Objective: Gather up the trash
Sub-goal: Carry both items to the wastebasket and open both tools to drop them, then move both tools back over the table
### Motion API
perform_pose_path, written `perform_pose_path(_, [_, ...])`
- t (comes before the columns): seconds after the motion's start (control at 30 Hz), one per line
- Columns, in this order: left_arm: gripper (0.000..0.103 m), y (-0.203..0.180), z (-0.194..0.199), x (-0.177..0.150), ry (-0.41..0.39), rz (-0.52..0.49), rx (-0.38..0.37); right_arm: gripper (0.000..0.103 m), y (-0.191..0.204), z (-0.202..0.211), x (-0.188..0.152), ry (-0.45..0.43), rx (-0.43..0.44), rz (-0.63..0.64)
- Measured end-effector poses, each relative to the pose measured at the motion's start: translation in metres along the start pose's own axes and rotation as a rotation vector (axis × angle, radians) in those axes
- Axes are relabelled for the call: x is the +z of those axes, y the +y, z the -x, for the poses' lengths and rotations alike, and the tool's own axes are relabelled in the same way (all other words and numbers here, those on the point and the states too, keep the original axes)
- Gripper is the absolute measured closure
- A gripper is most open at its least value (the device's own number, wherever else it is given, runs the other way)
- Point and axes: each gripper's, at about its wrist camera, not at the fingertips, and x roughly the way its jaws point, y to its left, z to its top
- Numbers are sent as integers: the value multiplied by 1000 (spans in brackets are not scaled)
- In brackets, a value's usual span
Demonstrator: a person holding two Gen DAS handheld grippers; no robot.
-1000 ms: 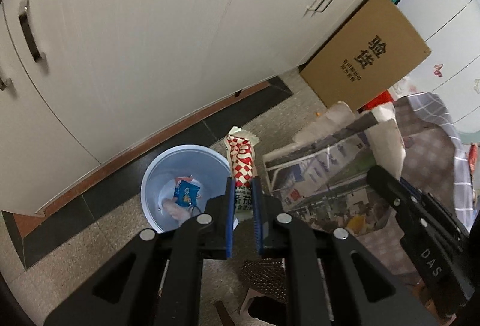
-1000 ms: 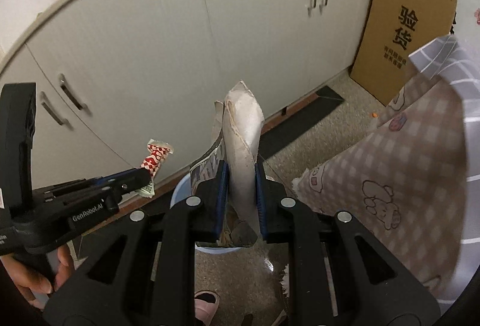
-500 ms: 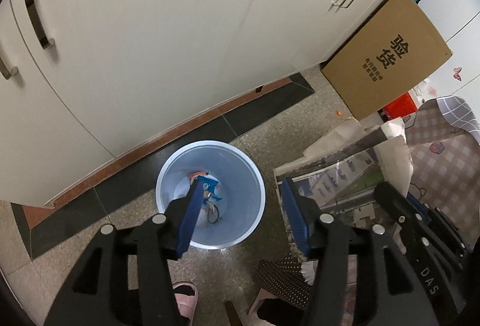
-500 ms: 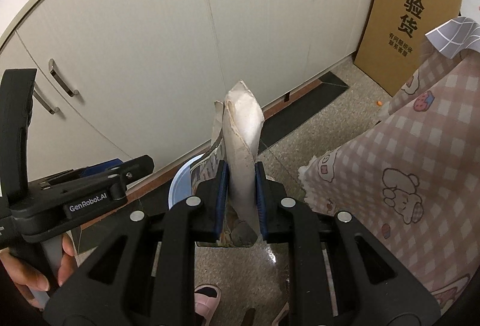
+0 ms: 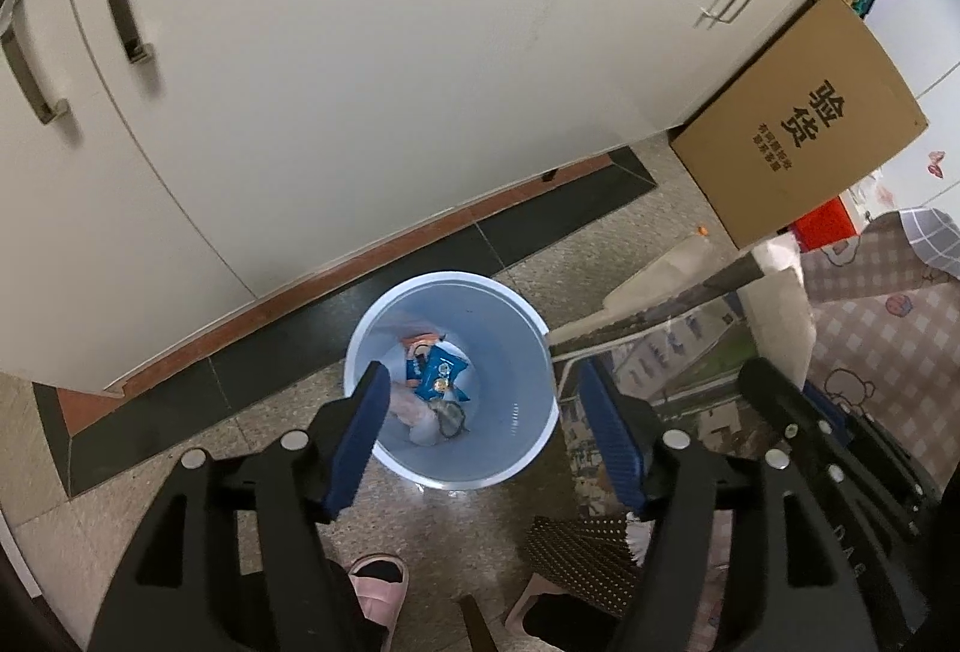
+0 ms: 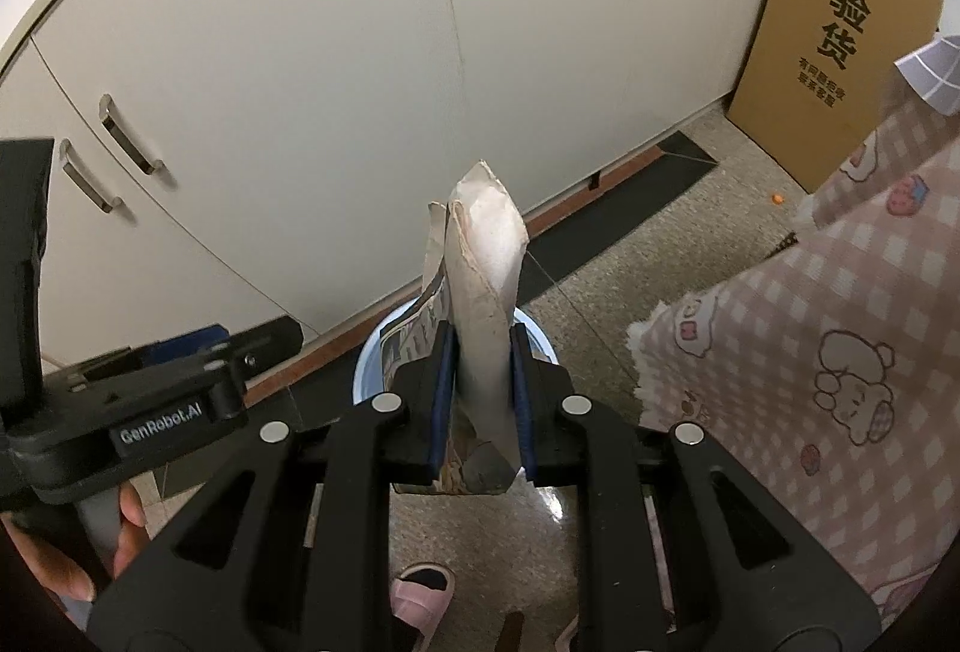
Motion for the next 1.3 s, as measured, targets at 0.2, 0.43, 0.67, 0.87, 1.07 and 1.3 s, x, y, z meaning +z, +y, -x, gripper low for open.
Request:
perform_pose_path(0.2, [38,12,8,2,-26,37,21,52,7,-2,10,-43,56,-32])
perform_pose_path(0.43, [38,10,13,1,-32,40,13,52,5,0,6,-41,40,-32])
perform_pose_path(0.67, [38,-2,27,-1,-43,24,-3,51,0,20,3,-63,31,-37])
perform_pose_path(0.87, [38,-19,59,-3,-96,7,-25,51,-6,61,8,-127,60,-49])
perform_pose_path(1.07, [34,-51,106,-7,-162,-22,-103,50,-20,122,14,-223,113,-87])
perform_pose_path(1.3, [31,-121,156,-21,-231,-143,-195,47,-72,211,4,-365,82,-135])
